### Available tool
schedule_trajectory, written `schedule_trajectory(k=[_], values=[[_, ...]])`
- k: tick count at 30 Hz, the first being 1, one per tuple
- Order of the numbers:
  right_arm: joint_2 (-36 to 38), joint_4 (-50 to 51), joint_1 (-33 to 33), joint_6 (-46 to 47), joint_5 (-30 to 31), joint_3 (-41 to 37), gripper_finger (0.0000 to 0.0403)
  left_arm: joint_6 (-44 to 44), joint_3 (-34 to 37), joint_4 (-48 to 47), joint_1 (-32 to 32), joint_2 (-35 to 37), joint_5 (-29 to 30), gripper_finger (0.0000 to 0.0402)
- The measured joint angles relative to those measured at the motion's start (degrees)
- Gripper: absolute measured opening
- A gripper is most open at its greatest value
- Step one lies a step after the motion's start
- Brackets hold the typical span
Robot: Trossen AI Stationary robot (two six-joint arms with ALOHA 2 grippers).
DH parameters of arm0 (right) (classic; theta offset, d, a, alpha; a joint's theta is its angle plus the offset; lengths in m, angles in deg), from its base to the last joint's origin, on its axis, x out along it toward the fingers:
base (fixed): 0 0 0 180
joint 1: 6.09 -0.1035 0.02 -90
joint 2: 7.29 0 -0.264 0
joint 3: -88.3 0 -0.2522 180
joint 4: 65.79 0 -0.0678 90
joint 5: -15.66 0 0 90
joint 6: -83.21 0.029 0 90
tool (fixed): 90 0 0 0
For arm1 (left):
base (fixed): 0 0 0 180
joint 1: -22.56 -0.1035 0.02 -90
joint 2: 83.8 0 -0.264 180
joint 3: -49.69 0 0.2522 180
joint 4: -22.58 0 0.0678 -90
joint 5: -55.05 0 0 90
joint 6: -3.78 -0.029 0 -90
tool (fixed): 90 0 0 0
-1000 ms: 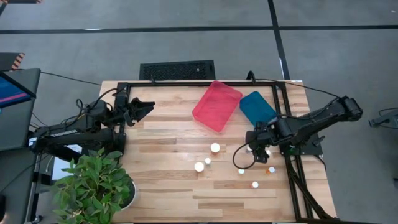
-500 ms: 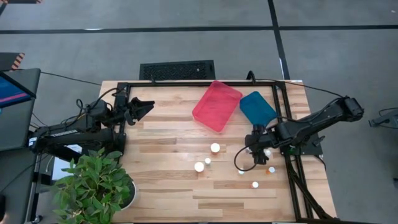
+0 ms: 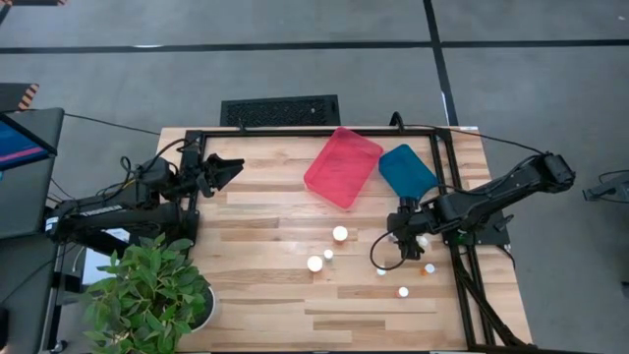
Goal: Pick and place medicine bottles into bin by pill shape (circle, oval)
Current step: Put the blue capsule bottle into the blue bin
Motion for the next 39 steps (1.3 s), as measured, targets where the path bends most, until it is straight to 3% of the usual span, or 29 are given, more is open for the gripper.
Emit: schedule_trajectory(k=[14, 21, 34, 39], values=[[-7.1, -3.6, 0.0, -2.1, -0.2, 0.0, 0.031, 0.7, 0.0, 0.0, 0.0, 0.0, 0.3, 0.0259], [-7.0, -2.7, 0.0, -2.0, -0.6, 0.0, 0.0308, 1.1, 0.0, 0.0, 0.0, 0.0, 0.4, 0.0259], [-4.2, -1.9, 0.0, -2.0, -1.5, 0.0, 0.0257, 1.1, 0.0, -1.0, 0.0, 0.0, 0.4, 0.0259], [-4.6, -1.6, 1.2, -1.7, -1.5, 0.0, 0.0212, 1.1, 0.0, -1.0, 0.0, 0.0, 0.4, 0.0259]])
